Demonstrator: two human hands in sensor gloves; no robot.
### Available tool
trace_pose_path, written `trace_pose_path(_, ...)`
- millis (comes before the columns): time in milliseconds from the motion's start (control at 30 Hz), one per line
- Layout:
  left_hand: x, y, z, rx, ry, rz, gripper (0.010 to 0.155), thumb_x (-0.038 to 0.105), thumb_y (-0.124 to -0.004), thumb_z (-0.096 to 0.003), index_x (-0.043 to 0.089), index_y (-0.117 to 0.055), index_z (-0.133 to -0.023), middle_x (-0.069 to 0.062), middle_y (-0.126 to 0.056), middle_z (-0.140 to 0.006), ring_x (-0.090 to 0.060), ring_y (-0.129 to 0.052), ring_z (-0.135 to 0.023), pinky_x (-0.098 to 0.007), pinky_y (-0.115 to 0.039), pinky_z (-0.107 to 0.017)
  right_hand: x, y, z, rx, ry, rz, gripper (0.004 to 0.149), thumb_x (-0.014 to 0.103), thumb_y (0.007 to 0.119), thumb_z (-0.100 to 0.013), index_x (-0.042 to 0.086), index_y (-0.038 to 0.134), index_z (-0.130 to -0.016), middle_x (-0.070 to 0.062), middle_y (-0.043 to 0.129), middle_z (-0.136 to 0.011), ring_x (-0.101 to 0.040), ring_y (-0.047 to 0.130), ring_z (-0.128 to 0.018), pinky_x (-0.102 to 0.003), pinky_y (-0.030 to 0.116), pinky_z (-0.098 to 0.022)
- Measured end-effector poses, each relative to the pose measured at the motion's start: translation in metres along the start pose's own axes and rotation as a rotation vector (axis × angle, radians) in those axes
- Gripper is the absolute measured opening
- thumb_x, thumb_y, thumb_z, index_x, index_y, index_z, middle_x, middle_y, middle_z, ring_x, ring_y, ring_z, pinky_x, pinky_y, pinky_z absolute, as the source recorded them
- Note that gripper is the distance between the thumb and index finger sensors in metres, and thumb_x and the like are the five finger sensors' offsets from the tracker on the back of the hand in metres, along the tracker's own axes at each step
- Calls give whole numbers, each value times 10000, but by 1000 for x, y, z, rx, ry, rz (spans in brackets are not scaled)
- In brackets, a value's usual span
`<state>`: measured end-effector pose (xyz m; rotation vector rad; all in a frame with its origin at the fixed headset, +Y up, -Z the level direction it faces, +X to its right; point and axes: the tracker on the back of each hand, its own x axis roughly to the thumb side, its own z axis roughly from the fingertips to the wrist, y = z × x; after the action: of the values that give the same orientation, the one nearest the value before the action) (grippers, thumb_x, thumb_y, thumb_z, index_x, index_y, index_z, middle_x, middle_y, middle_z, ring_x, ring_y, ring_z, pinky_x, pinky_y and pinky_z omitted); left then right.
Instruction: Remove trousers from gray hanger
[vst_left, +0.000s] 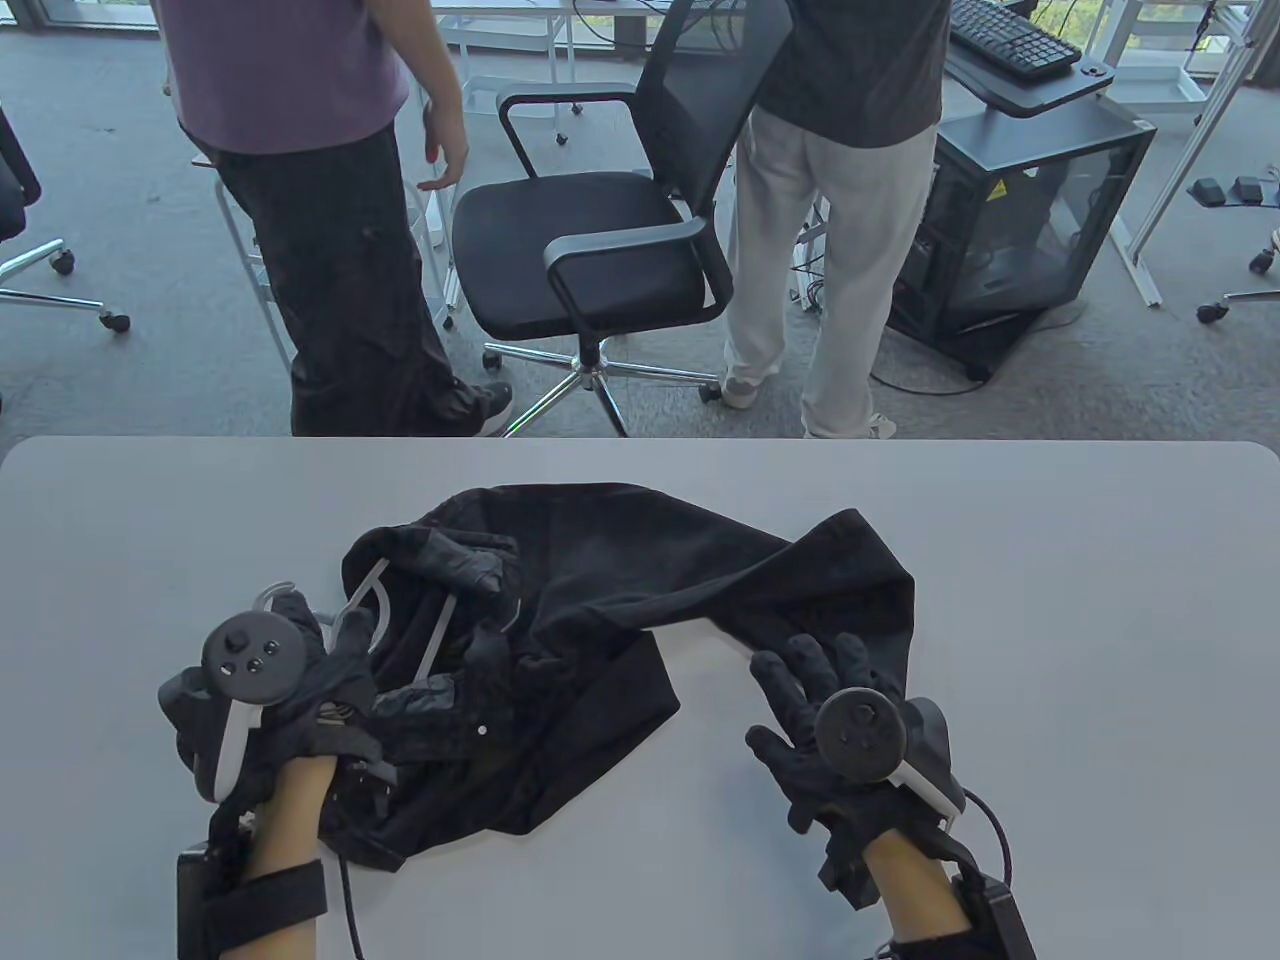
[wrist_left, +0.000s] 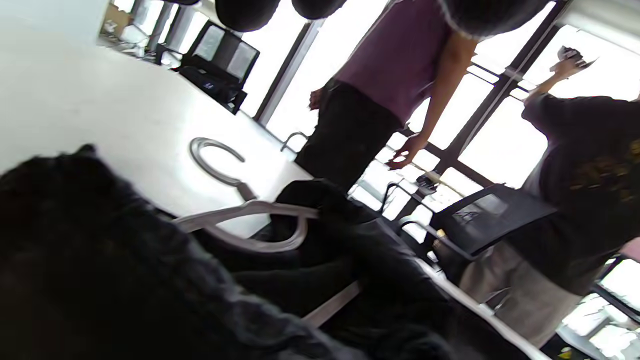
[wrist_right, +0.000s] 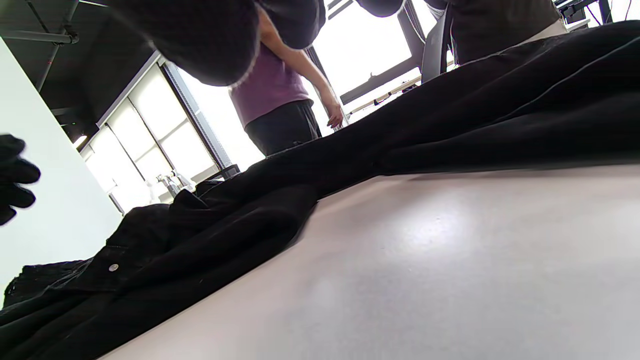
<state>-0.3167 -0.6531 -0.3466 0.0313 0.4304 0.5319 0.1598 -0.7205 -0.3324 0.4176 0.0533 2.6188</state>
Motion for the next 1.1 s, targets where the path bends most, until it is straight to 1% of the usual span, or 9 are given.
trace_pose_path(100,-18,-23,-23,-86,155,-51,895,630,-602,-535,-23,-334,-1085,-419,-457,-1087,-729,-490,-914,-807,-533,-552,-1,0,0,5,6,-11,709,501,670,-540,226,386,-1129,-139,232,-1183,-580,87,-1007,-810,228,-588)
trace_pose_path(233,-36,-46,-39,-125,294,-162,942,651,-610,-519,-56,-321,-1070,-440,-465,-1063,-732,-530,-890,-794,-577,-538,-3,-2,1,5,13,-26,707,497,670,-541,223,391,-1129,-140,238,-1183,-579,88,-1006,-809,230,-588)
trace_pose_path(400,-50,-75,-49,-224,401,-184,1014,711,-599,-494,-78,-314,-1063,-410,-560,-1016,-667,-677,-822,-727,-675,-518,-4,-5,1,-4,15,-46,703,494,670,-542,220,396,-1128,-143,244,-1182,-580,91,-1006,-808,236,-589)
trace_pose_path(467,-50,-81,-54,-261,419,-206,1040,731,-582,-498,-56,-219,-1071,-356,-587,-1011,-580,-740,-813,-670,-712,-535,-4,-6,1,-2,16,-51,702,494,669,-542,221,397,-1128,-143,245,-1182,-579,92,-1006,-807,237,-590)
trace_pose_path(567,-50,-85,-58,-261,460,-251,1052,717,-636,-487,-26,-182,-1078,-315,-616,-1004,-526,-781,-788,-640,-736,-534,-5,-6,0,-4,16,-60,697,491,668,-543,220,401,-1127,-145,247,-1181,-579,97,-1006,-805,243,-592)
trace_pose_path(633,-49,-87,-61,-264,472,-260,1006,699,-664,-482,4,-275,-1098,-299,-654,-989,-516,-794,-767,-636,-741,-526,-5,-7,0,-5,17,-67,696,489,667,-543,216,403,-1127,-145,251,-1180,-581,100,-1005,-804,246,-593)
trace_pose_path(767,-49,-91,-68,-288,488,-286,835,659,-680,-491,105,-511,-1093,-273,-686,-957,-491,-809,-725,-627,-746,-517,-6,-7,0,-1,22,-73,693,486,667,-544,213,409,-1126,-157,255,-1178,-581,104,-1005,-803,252,-594)
trace_pose_path(1000,-55,-91,-71,-285,519,-289,650,537,-709,-512,192,-570,-1045,-130,-787,-840,-312,-894,-643,-530,-819,-484,-8,-8,1,5,28,-97,686,481,666,-544,205,424,-1124,-160,258,-1176,-583,110,-1004,-800,261,-596)
trace_pose_path(1100,-52,-92,-75,-306,456,-345,638,500,-706,-513,140,-582,-1025,-123,-820,-800,-299,-914,-604,-517,-834,-461,-8,-9,2,3,28,-104,685,480,665,-545,200,428,-1124,-159,261,-1176,-584,114,-1004,-799,264,-597)
